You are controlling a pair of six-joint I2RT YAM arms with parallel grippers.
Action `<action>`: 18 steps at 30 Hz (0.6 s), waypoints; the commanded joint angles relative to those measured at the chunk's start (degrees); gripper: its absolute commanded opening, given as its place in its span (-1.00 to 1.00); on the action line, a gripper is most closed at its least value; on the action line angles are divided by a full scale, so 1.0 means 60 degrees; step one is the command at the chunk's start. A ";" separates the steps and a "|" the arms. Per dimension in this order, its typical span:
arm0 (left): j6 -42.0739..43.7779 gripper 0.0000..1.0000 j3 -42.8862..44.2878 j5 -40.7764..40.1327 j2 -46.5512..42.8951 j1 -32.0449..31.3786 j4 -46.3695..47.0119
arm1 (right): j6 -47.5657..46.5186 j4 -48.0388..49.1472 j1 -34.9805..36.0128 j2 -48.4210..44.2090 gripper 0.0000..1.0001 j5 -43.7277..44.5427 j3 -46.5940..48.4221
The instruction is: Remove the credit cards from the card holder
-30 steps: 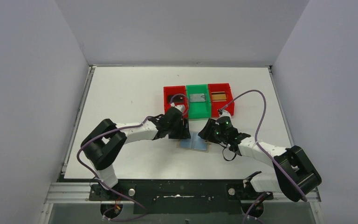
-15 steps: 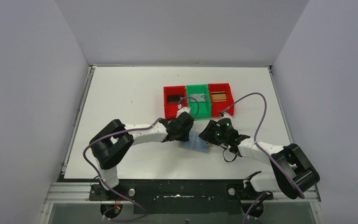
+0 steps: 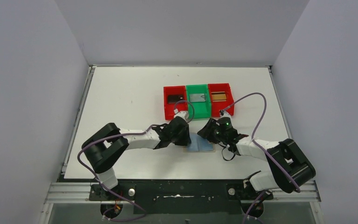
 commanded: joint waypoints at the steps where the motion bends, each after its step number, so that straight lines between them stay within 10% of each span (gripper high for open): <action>1: -0.0713 -0.53 -0.0720 0.2133 -0.0110 0.0077 0.1640 | 0.0040 -0.0324 -0.0013 0.0252 -0.14 0.0062 -0.0253; 18: -0.0917 -0.51 -0.1779 0.0920 -0.2166 0.0494 0.1611 | -0.1288 -0.0885 0.0325 -0.0110 0.06 -0.0137 0.0395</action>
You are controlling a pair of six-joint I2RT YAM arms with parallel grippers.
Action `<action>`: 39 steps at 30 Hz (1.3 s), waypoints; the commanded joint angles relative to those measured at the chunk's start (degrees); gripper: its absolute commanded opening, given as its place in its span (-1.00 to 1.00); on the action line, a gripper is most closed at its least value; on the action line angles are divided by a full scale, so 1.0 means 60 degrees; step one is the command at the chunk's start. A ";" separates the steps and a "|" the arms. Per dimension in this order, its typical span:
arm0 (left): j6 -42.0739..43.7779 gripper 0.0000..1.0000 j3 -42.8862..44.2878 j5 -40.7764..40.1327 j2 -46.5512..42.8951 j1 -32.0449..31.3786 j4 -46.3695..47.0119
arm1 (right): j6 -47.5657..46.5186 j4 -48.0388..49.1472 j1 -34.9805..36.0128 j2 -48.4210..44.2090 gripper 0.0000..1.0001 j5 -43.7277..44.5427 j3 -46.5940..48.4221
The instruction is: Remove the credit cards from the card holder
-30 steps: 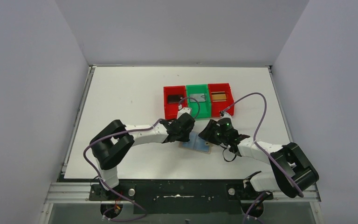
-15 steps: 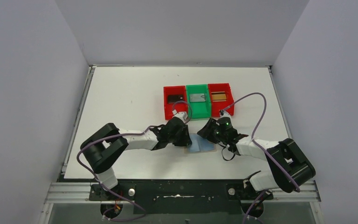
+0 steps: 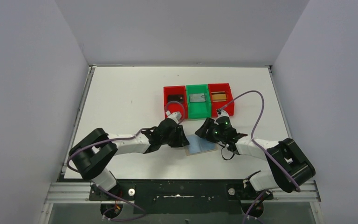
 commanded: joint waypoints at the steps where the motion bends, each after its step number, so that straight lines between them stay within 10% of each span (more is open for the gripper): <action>1: 0.0111 -0.49 -0.0026 -0.1088 -0.1310 -0.0012 -0.0353 | -0.1178 -0.1303 0.0399 -0.0290 0.09 0.0241 0.0485; 9: -0.0312 -0.34 -0.0947 -0.3879 -0.3948 0.0429 -0.2489 | -0.1951 -0.3647 0.1905 -0.0276 0.20 0.2725 0.2051; 19: -0.0032 -0.26 -0.2275 -0.4327 -0.7713 0.1865 -0.3755 | -0.1904 -0.5140 0.3541 0.1139 0.22 0.4519 0.3387; 39: 0.0270 -0.26 -0.2132 -0.4157 -0.8243 0.2097 -0.4230 | -0.1255 -0.5675 0.4250 0.3057 -0.19 0.4698 0.4546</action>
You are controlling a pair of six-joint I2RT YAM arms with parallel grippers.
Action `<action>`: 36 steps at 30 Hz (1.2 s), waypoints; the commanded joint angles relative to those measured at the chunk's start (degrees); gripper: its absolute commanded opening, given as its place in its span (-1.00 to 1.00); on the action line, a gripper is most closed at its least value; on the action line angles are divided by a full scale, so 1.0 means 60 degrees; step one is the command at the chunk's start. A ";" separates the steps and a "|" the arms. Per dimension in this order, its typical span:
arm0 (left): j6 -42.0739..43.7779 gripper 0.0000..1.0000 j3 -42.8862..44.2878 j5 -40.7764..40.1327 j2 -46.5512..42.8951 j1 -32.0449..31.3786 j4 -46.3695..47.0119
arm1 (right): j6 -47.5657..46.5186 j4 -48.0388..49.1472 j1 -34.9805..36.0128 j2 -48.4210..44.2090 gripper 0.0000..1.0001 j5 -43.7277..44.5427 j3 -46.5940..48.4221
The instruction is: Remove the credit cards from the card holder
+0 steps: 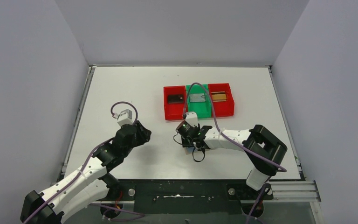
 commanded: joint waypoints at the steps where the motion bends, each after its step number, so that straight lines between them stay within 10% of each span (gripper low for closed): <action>1: 0.0207 -0.25 0.0219 -0.0045 -0.0108 0.0048 0.0105 | 0.0385 0.0105 -0.0021 0.0222 -0.20 -0.0171 -0.0043; 18: 0.0418 -0.25 0.0382 0.0157 -0.0012 0.0108 0.0198 | 0.0182 -0.0512 -0.2382 -0.3327 0.72 0.0126 -0.1001; 26: 0.0457 -0.20 0.0461 0.0255 0.0012 0.0177 0.0194 | -0.0337 0.0651 -0.5326 -0.4586 0.76 -0.2475 -0.2913; 36: 0.0428 0.01 0.0511 0.0329 0.0011 0.0181 0.0185 | -0.0259 0.1875 -0.5507 -0.3568 0.61 -0.4428 -0.3527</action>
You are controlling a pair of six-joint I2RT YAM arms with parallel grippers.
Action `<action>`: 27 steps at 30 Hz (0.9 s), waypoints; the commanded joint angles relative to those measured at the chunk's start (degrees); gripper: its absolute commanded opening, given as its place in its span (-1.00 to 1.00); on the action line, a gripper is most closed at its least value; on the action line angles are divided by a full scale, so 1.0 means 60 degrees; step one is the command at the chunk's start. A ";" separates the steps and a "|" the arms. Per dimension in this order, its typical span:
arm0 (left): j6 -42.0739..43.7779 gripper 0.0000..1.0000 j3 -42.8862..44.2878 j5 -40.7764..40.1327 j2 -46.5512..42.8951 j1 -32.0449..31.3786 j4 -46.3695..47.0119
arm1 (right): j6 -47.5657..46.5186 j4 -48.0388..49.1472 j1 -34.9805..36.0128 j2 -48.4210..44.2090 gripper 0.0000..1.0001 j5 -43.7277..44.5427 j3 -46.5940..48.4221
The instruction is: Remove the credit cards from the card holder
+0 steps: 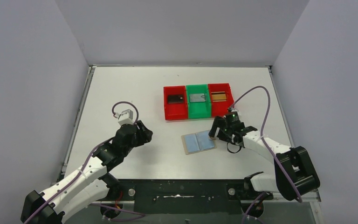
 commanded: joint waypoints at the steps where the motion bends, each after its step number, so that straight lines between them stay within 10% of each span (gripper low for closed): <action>1: 0.0118 0.05 0.0505 0.0009 -0.0091 0.0044 0.0273 | 0.0165 0.1341 0.0148 0.0355 0.59 -0.1276 -0.0365; 16: 0.0617 0.55 0.1400 -0.0491 -0.0056 0.0146 -0.0530 | 0.0339 0.0501 0.2287 -0.0493 0.60 0.1081 0.0587; 27: 0.1181 0.83 0.3947 -0.3023 0.0341 0.0153 -0.2711 | -0.1625 -0.0969 -0.0121 -0.2812 0.94 0.4317 0.2371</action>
